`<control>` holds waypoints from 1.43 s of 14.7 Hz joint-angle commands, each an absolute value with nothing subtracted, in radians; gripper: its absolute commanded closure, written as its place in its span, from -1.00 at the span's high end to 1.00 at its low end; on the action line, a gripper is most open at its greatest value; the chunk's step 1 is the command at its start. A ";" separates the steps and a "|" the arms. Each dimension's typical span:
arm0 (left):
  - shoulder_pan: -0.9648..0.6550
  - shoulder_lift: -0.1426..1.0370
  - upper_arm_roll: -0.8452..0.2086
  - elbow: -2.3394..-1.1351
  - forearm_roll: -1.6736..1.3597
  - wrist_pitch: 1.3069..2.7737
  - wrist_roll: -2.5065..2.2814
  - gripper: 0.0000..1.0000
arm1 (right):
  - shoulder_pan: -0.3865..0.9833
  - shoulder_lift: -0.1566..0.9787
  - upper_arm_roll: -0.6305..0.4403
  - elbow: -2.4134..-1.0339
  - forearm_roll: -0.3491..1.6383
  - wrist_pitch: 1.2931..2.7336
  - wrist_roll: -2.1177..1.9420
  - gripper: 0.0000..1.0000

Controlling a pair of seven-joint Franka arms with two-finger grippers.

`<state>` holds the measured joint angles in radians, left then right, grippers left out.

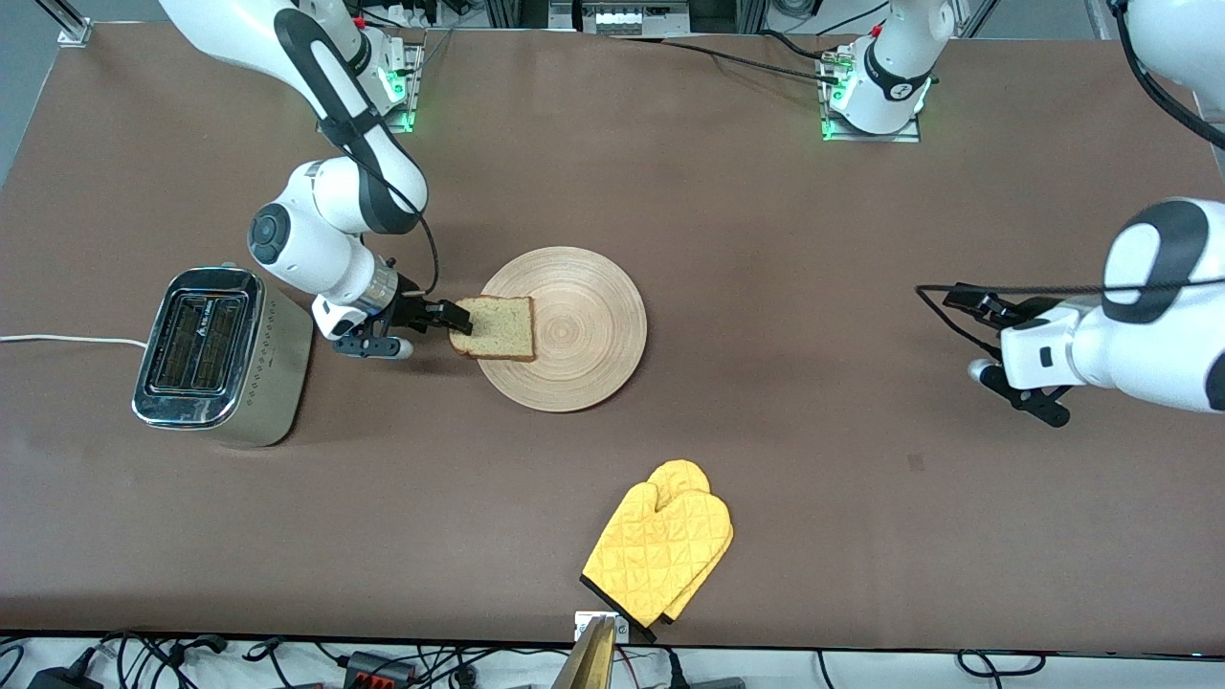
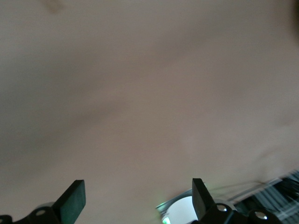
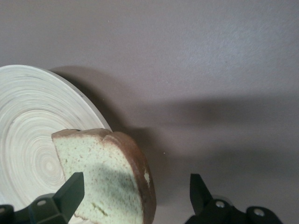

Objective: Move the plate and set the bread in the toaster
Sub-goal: 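Grasp the bread slice with the right gripper while the left gripper withdraws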

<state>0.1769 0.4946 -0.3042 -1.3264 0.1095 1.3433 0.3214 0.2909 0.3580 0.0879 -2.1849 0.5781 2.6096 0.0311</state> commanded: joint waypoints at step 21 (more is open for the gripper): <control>0.164 0.063 -0.313 -1.494 0.104 1.494 -0.032 1.00 | 0.308 0.403 0.127 -2.195 0.637 2.724 0.005 0.63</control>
<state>0.1555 0.0136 -0.3092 -1.5627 0.1118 1.5134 0.0157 0.3047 0.4103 0.1211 -2.1862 0.6058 2.7051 0.0309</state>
